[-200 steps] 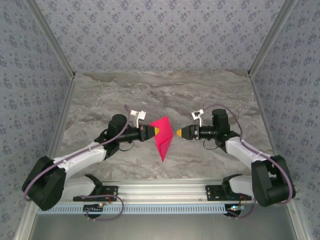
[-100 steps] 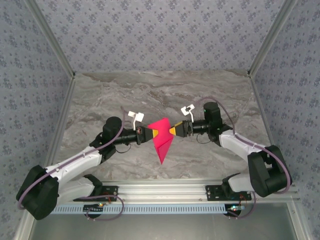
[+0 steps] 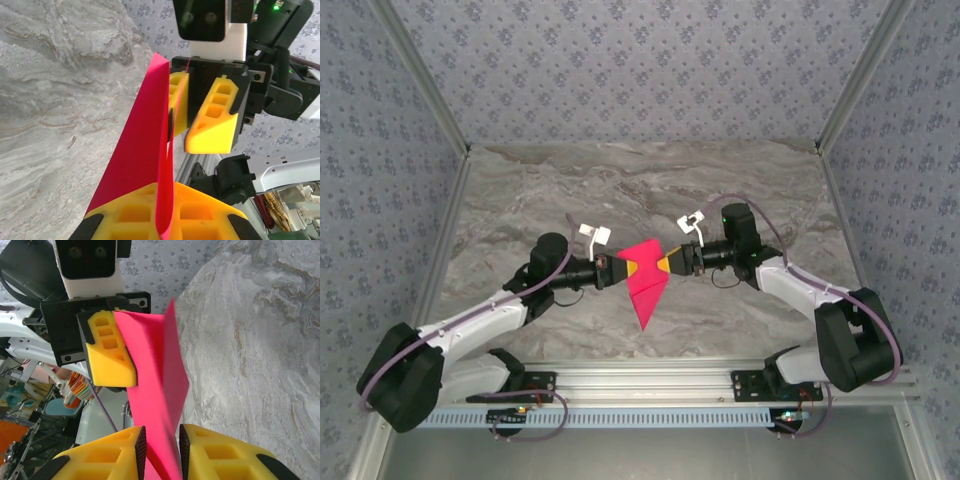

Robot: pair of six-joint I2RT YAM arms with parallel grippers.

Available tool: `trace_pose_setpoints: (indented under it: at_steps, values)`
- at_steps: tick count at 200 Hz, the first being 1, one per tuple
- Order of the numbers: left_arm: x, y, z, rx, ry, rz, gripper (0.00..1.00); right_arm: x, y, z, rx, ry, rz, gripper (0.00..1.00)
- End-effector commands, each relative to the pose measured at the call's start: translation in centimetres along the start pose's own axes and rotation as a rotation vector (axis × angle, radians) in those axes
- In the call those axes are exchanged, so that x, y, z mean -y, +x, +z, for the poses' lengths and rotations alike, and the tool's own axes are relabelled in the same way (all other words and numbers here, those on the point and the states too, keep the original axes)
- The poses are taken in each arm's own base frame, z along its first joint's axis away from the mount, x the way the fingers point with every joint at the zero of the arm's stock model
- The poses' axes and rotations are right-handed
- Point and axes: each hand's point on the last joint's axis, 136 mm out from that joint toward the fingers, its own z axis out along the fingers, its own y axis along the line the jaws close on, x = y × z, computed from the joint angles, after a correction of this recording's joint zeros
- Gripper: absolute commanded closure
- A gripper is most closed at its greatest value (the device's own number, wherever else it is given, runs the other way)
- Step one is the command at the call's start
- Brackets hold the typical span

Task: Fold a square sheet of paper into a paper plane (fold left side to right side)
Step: Place the paper at the center of the table, then fold the wing for the fifth time at the center of the table.

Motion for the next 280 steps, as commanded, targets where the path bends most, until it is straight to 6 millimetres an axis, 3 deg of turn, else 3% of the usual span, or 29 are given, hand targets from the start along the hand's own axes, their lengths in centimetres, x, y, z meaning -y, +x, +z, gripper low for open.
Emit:
trace_pose_setpoints:
  at_steps: [1, 87, 96, 134, 161, 171, 203, 257, 280]
  values:
    - [0.2, -0.7, 0.3, 0.005, 0.004, 0.029, 1.0, -0.7, 0.0, -0.3, -0.011, 0.001, -0.03, 0.73]
    - [-1.0, -0.5, 1.1, -0.014, -0.018, 0.005, 1.0, 0.8, 1.1, -0.5, -0.041, 0.079, 0.02, 0.98]
    - [-1.3, -0.4, 1.3, -0.017, -0.026, 0.001, 0.94, 1.2, 1.3, -0.4, -0.046, 0.099, 0.036, 1.0]
    - [-4.2, -0.1, 1.0, -0.048, -0.203, 0.008, 0.43, 4.8, 2.9, -0.7, -0.069, 0.213, 0.189, 1.0]
    - [-8.2, 0.1, -1.0, -0.06, -0.476, 0.024, 0.29, 8.3, 4.5, -0.7, -0.082, 0.287, 0.341, 1.0]
    - [-8.8, 0.2, -1.7, -0.062, -0.539, 0.042, 0.26, 9.5, 5.0, -0.7, -0.084, 0.308, 0.391, 1.0]
    - [-7.2, 1.3, -2.2, -0.089, -0.623, 0.173, 0.25, 11.6, 4.8, -1.2, -0.043, 0.345, 0.492, 1.0]
    - [-5.1, 3.7, -2.3, -0.115, -0.585, 0.221, 0.25, 11.1, 4.2, -1.1, -0.044, 0.352, 0.53, 1.0]
    - [-5.2, 4.5, -2.4, -0.128, -0.604, 0.224, 0.26, 10.5, 3.8, -1.2, -0.043, 0.374, 0.533, 1.0]
